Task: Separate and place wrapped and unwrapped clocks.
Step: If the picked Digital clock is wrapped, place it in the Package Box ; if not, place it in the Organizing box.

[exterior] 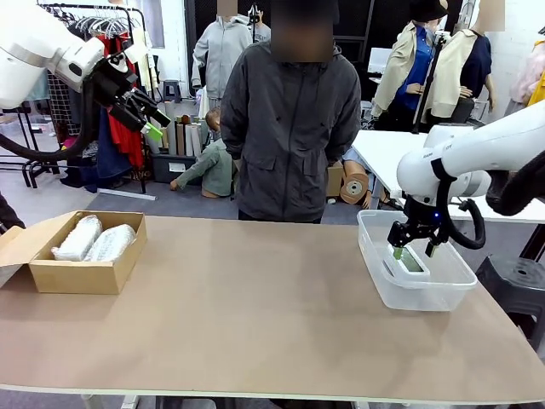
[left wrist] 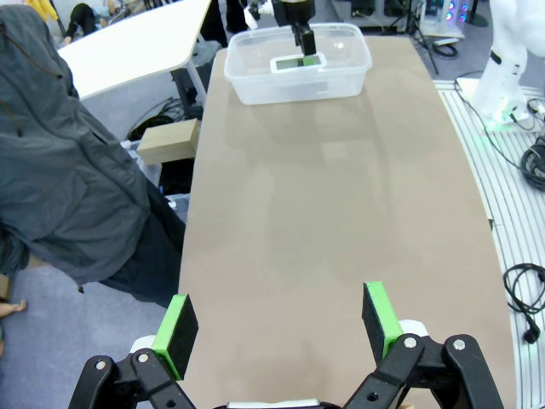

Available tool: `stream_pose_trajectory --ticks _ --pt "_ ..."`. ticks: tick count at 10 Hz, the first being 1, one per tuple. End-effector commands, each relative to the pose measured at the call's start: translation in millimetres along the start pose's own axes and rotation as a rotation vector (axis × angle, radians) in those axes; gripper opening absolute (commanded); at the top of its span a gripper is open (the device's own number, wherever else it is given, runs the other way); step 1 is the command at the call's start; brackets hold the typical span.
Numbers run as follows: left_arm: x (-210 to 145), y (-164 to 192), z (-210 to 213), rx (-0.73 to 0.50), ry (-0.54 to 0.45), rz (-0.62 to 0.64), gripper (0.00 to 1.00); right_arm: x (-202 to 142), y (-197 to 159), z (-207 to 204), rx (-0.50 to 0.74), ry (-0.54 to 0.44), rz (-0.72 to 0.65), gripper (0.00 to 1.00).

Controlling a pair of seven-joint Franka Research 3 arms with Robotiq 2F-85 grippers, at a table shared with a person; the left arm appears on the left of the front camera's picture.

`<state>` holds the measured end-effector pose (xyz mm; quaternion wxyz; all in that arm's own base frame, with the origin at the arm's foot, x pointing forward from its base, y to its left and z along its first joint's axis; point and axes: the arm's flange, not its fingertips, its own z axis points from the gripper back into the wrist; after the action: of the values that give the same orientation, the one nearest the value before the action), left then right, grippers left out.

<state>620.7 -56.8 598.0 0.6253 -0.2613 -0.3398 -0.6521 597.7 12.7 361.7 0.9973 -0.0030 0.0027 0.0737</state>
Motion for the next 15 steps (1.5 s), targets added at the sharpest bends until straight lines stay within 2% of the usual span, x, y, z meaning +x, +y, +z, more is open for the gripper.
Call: stream_pose_trajectory --ticks 1,2,5,7,8,9,10,15 --pt "0.9 -0.7 1.1 0.005 0.001 -0.007 1.00 -19.1 6.2 27.6 -0.029 0.021 0.197 1.00" --pt "0.9 -0.7 1.1 0.005 0.001 -0.007 1.00 -26.9 13.1 33.4 -0.018 0.045 0.285 1.00" --pt "0.9 -0.7 1.1 0.005 0.001 -0.007 1.00 -38.7 14.5 56.9 0.057 0.151 0.679 1.00" --pt "0.9 -0.7 1.1 0.005 0.001 -0.007 1.00 -43.5 14.8 68.1 0.112 0.158 0.834 1.00" --pt "0.9 -0.7 1.1 0.005 0.001 -0.007 1.00 -44.7 15.3 73.2 0.164 0.119 0.874 1.00" --pt "0.9 -0.7 1.1 0.005 0.001 -0.007 1.00 -41.0 15.1 77.4 0.171 0.029 0.737 1.00" --pt "0.9 -0.7 1.1 0.005 0.001 -0.007 1.00 -45.1 21.8 62.5 0.099 0.140 0.834 1.00" --pt "0.9 -0.7 1.1 0.005 0.001 -0.007 1.00 -43.4 21.1 62.0 0.116 0.131 0.830 1.00"
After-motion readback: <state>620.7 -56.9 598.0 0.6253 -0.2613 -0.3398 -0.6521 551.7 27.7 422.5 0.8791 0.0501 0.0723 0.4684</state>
